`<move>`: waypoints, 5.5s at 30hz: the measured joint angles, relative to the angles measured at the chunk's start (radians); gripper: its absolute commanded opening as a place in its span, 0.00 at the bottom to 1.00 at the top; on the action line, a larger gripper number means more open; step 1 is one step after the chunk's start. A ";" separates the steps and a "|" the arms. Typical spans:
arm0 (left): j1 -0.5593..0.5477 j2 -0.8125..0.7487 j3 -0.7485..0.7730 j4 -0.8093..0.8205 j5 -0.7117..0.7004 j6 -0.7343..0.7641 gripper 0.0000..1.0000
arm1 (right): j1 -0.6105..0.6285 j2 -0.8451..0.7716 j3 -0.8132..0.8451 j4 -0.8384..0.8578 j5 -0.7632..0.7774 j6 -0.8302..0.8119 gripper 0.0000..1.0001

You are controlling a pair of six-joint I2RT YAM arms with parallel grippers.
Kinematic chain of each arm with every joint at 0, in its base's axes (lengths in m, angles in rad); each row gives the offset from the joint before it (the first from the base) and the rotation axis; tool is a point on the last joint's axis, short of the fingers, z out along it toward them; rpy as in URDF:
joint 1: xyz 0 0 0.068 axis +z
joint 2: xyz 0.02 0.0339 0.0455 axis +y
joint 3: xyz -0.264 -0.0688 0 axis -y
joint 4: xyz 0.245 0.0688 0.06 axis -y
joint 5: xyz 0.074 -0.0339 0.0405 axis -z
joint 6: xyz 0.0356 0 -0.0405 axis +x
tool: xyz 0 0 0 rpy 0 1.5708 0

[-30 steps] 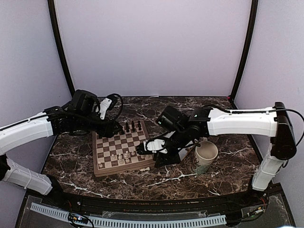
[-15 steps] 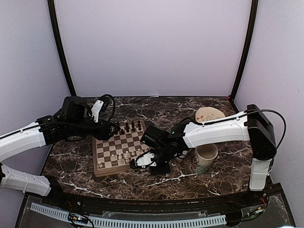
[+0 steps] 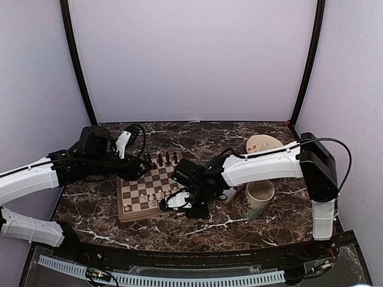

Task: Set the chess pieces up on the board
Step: Pick up the item from the center of the board, then pass from the right arm to the left, then place the bishop on f1.

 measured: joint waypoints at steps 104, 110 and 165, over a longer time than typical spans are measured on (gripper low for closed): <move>-0.234 0.399 0.351 -0.257 0.113 0.089 0.10 | -0.619 -0.458 -0.400 0.159 -0.601 0.198 0.36; -0.267 0.461 0.357 -0.447 -0.027 0.196 0.10 | -0.645 -0.488 -0.435 0.222 -0.628 0.202 0.36; -0.251 0.729 0.473 -0.447 -0.152 0.246 0.17 | -0.645 -0.490 -0.438 0.247 -0.655 0.175 0.36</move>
